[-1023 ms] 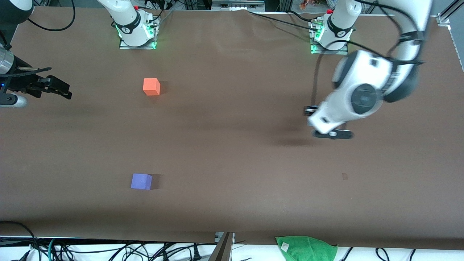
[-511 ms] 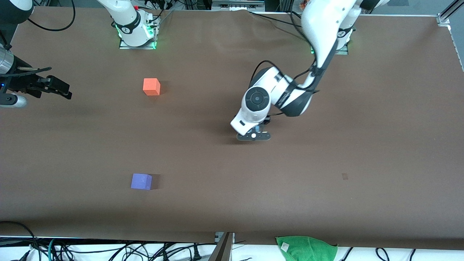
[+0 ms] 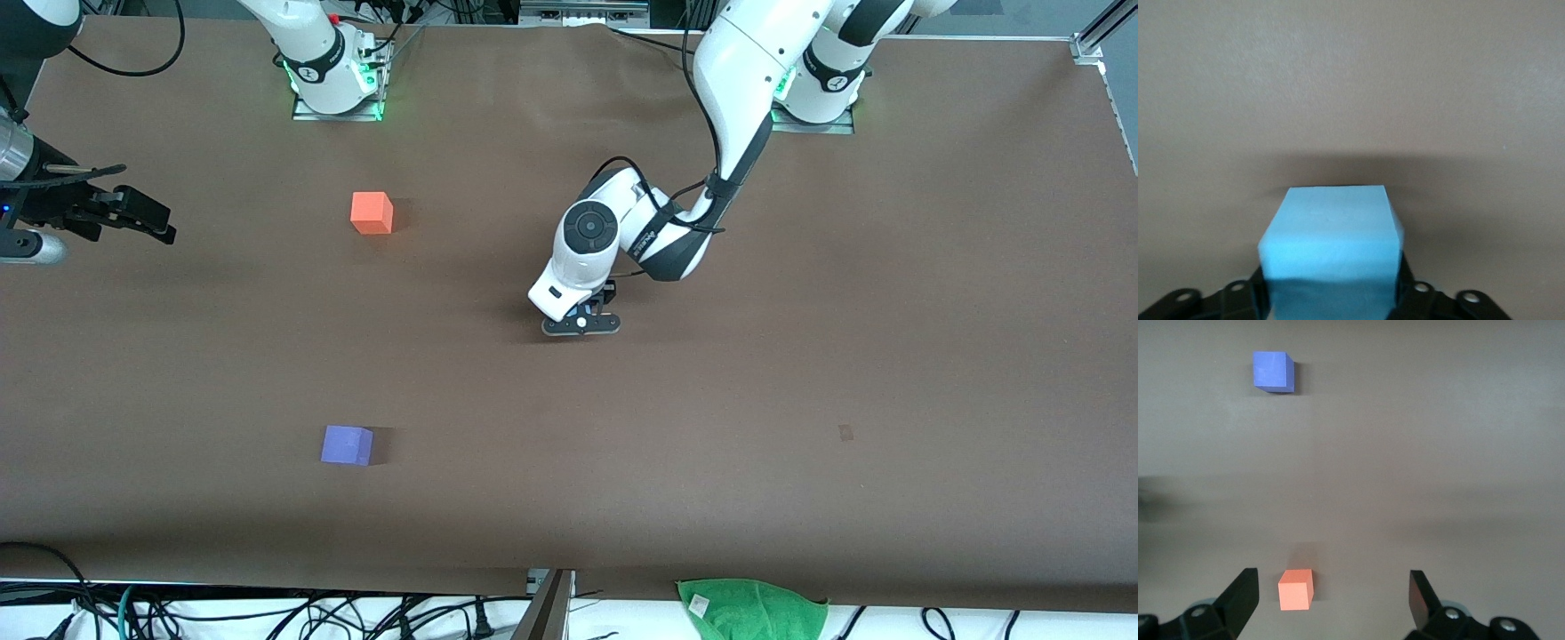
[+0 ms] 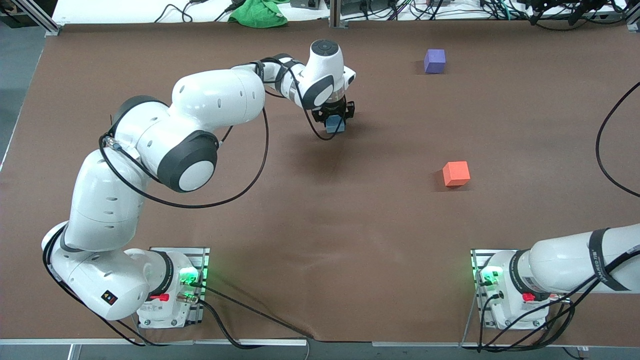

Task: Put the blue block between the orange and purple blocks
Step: 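Carry the light-blue block with the left gripper toward the table middle, then release the blue block with the left gripper while the right gripper reaches over, then grasp the blue block with the right gripper while the left gripper withdraws, then carry the blue block with the right gripper toward the orange block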

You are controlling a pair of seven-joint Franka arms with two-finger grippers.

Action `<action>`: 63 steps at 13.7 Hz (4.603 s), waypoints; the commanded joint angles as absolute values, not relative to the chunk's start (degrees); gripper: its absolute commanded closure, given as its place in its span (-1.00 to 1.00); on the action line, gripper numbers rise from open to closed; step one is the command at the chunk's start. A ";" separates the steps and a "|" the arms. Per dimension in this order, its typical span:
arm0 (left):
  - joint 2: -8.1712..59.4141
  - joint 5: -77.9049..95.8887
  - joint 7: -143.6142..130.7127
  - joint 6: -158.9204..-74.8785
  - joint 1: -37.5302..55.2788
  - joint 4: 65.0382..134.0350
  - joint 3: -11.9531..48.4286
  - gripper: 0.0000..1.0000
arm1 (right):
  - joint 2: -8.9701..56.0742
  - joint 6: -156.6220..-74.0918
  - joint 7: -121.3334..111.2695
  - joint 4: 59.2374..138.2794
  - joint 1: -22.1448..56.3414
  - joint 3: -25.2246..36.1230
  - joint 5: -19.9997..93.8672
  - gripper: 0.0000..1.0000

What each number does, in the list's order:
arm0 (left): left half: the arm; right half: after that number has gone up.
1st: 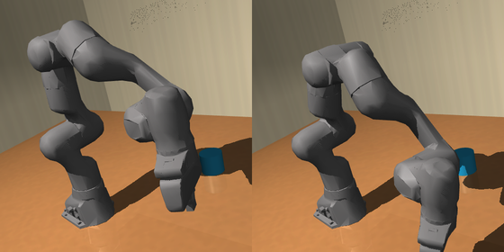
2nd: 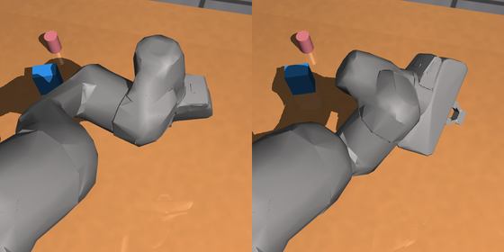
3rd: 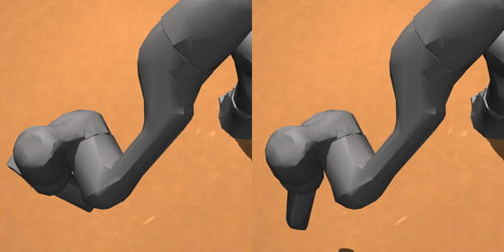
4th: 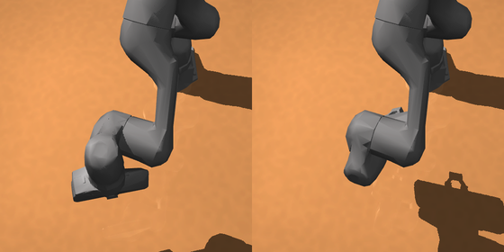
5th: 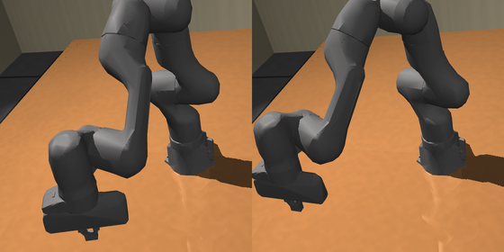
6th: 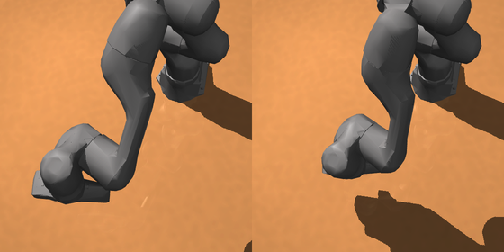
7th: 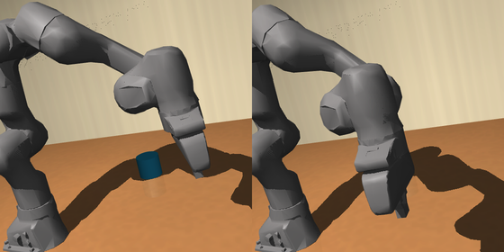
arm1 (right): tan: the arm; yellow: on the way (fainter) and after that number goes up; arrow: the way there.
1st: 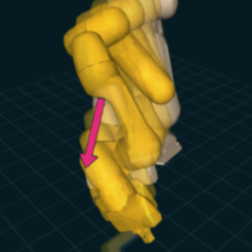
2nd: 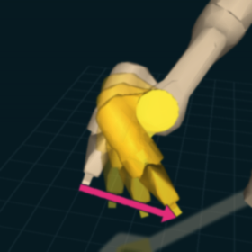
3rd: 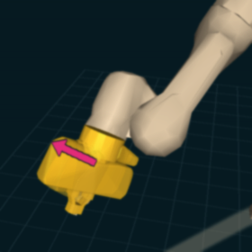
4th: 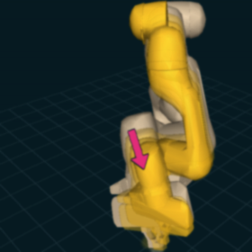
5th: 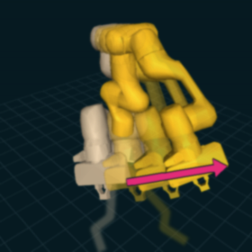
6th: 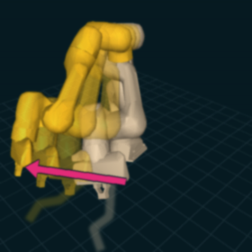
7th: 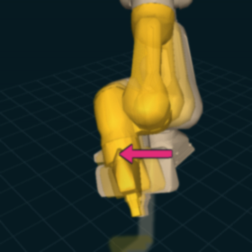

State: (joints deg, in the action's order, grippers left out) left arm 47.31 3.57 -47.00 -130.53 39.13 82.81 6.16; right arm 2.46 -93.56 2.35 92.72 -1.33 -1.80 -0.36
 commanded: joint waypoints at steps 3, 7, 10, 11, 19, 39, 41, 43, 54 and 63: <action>45.98 5.01 -47.02 -128.86 39.29 81.30 5.19 -1.00 | 2.29 -93.95 3.08 92.72 -1.23 -2.20 -1.23 -0.99; 35.28 4.05 -46.67 -114.75 37.18 81.30 4.31 -1.00 | 5.00 -94.92 2.11 92.63 -1.93 -1.76 3.52 -0.99; 26.31 4.04 -43.97 -103.23 30.09 80.78 4.04 -1.00 | 11.32 -94.05 1.93 92.37 -0.97 -2.28 1.85 -0.99; 24.02 4.04 -38.99 -99.44 26.84 80.51 4.04 -1.00 | 12.21 -93.69 2.37 92.37 -0.10 -2.37 1.93 -0.99; 12.41 0.54 -12.49 -85.00 5.10 80.33 3.34 -1.00 | 16.25 -101.67 23.59 92.37 16.41 -6.59 7.82 -0.99; -5.10 0.35 -4.83 -93.34 -1.41 99.32 3.51 -1.00 | 43.24 -132.10 51.59 84.82 38.93 -6.24 -2.37 -0.99; -5.10 0.35 -4.92 -93.34 -1.05 99.23 3.78 -1.00 | 44.12 -132.71 51.50 84.73 39.20 -6.33 -2.29 -0.99; -5.10 0.35 -4.48 -93.25 -1.05 99.23 3.78 -1.00 | 44.38 -133.15 51.68 84.73 39.64 -6.24 -2.29 -0.99; -4.75 0.35 -4.39 -92.90 -1.58 98.44 4.04 -1.00 | 45.52 -134.47 53.35 84.46 40.08 -6.24 -3.42 -0.98; -4.75 0.35 -4.13 -92.72 -1.58 98.44 4.04 -1.00 | 47.55 -136.93 53.26 84.46 40.08 -6.24 -4.04 -0.68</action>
